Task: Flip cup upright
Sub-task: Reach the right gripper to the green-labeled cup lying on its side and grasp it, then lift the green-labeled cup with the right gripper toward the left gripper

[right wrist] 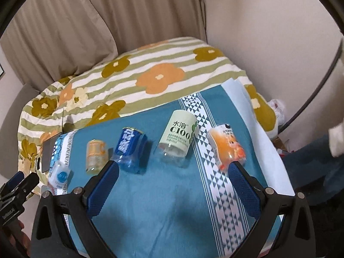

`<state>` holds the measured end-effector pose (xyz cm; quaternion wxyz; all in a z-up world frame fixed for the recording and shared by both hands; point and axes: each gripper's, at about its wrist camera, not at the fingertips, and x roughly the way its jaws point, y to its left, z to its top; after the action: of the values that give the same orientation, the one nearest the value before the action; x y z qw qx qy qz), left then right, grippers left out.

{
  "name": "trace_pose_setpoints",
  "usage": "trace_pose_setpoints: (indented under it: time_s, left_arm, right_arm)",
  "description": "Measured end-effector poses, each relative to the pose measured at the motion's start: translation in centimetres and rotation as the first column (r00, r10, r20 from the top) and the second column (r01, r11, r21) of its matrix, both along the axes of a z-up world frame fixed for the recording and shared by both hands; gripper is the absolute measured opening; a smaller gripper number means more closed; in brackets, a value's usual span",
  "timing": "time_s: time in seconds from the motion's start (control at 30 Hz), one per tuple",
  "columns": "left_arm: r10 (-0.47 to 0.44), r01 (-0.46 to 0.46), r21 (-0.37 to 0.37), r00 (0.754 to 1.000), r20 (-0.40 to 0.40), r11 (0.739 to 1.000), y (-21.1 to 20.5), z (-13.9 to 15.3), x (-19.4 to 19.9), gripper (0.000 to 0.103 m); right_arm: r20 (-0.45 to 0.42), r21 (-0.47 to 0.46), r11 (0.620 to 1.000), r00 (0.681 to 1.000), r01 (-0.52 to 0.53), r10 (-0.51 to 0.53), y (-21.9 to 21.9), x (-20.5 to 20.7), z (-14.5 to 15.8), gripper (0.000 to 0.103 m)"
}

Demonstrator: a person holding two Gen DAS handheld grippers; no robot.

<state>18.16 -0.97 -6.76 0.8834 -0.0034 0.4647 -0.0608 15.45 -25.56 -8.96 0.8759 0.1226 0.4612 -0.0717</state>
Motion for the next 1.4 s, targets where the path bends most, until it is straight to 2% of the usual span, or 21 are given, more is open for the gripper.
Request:
trace_pose_setpoints:
  time_s: [0.2,0.4,0.57,0.77,0.97,1.03,1.1,1.4]
  left_arm:
    - [0.019,-0.019,0.003,0.997,-0.076,1.0,-1.7,-2.7,4.1,0.103]
    - [0.027,-0.022,0.042,0.99,-0.138,0.999,-2.8,-5.3,6.2,0.103]
    - [0.036,-0.025,0.06,0.982,-0.185,0.998,-3.3,-6.9,7.9,0.103]
    - [0.046,-0.031,0.076,0.976,-0.213,0.997,-3.4,-8.1,9.1,0.103]
    - [0.066,-0.05,0.075,0.971,-0.23,0.996,-3.0,-8.7,9.6,0.103]
    - [0.068,-0.053,0.072,0.97,-0.232,0.996,-2.9,-8.8,9.5,0.103]
    - [0.068,-0.054,0.069,0.971,-0.231,0.996,-2.8,-8.7,9.4,0.103]
    - [0.072,-0.062,0.054,0.977,-0.199,0.997,-2.0,-7.5,7.7,0.103]
  right_arm:
    - [-0.066,0.041,0.999,0.998,-0.003,0.005,-1.7,3.6,-3.0,0.101]
    - [-0.148,0.093,0.996,0.989,-0.013,0.026,-2.3,6.5,-6.8,0.101]
    - [-0.18,0.137,0.99,0.983,-0.014,0.039,-2.4,8.3,-8.9,0.101]
    - [-0.218,0.163,0.986,0.974,-0.026,0.062,-2.2,10.0,-11.1,0.091]
    - [-0.238,0.153,0.988,0.969,-0.034,0.07,-2.1,10.5,-11.8,0.081]
    - [-0.239,0.145,0.989,0.968,-0.042,0.076,-2.1,10.7,-11.9,0.07]
    - [-0.239,0.134,0.99,0.968,-0.048,0.079,-2.0,10.7,-11.9,0.067]
    - [-0.212,0.115,0.991,0.973,-0.072,0.095,-1.6,9.7,-10.5,0.066]
